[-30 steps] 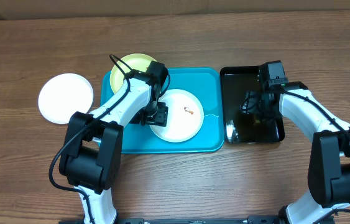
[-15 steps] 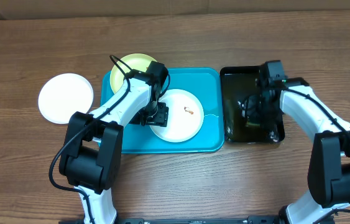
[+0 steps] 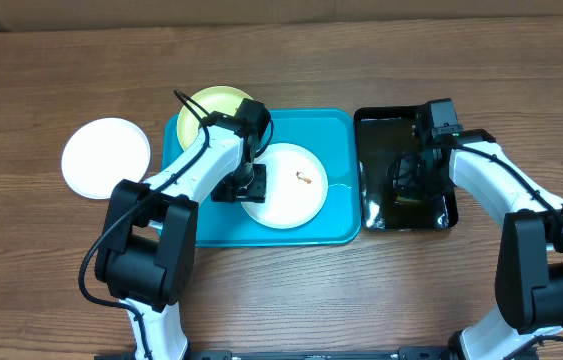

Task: Clean dirty plates on tray and stack at the side
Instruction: 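Grasp the green sponge in the black tray with right gripper, then carry the sponge with right gripper to the held white plate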

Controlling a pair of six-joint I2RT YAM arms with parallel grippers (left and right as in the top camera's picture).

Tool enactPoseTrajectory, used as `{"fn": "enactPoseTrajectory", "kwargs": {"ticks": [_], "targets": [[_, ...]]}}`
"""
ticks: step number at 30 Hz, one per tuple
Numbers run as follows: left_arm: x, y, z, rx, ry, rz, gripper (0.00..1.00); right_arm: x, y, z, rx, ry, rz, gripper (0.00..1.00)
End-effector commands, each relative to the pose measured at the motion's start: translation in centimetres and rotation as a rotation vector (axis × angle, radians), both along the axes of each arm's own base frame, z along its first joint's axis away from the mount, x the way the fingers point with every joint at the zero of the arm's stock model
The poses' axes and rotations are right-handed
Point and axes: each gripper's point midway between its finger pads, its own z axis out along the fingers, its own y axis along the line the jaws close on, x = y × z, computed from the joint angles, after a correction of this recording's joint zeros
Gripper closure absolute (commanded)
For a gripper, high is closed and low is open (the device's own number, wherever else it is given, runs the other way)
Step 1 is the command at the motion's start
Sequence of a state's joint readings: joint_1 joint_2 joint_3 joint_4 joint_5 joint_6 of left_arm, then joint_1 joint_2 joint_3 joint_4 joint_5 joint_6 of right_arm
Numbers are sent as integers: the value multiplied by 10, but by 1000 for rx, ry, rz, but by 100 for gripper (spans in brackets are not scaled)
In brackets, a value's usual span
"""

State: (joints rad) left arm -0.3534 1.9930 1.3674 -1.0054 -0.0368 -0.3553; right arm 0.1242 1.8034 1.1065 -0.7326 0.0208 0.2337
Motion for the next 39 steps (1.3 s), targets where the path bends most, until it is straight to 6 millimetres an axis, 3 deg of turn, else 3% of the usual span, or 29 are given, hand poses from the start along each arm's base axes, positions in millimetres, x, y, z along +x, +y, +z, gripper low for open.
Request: {"fn": "enactPoseTrajectory", "kwargs": {"ticks": [1,3,5,6,8,10,13,14,17,19,20,21,26,33,35,39], "targets": [[-1,-5,5,-16,-14,26,54,-2,10,5,64,-4,7,62],[-1,-5,5,-17,-15,25,64,-6,14,5,87,14,12,81],[-1,-5,5,-16,-14,25,72,-9,16,5,98,26,14,83],[-1,-5,5,-16,-14,25,73,-10,16,5,98,29,14,79],[-1,-6,5,-17,-14,23,74,-11,16,4,95,36,16,45],[-1,-7,5,-16,-14,18,82,-12,13,4,82,39,14,29],[-2,-7,5,-16,-14,12,96,-11,13,3,77,32,13,27],[-2,-7,5,-17,-14,12,96,-10,13,1,78,26,13,28],[-1,-7,5,-17,-15,12,96,-9,13,-1,80,15,14,50],[-1,-7,5,-17,-15,12,91,-6,13,1,81,5,14,77],[-2,-7,5,-16,-14,12,84,-3,13,3,82,-3,13,90],[-2,-7,5,-15,-11,12,80,-1,12,6,81,-6,12,96],[-3,-6,5,-14,-9,12,69,2,10,25,94,14,1,96],[-3,-7,4,-12,-10,64,68,-11,9,20,89,65,-1,96],[-4,-8,4,-11,-7,60,70,-13,9,18,88,71,0,96],[-5,-8,4,-10,-5,57,92,-10,8,27,75,59,37,96]]}}
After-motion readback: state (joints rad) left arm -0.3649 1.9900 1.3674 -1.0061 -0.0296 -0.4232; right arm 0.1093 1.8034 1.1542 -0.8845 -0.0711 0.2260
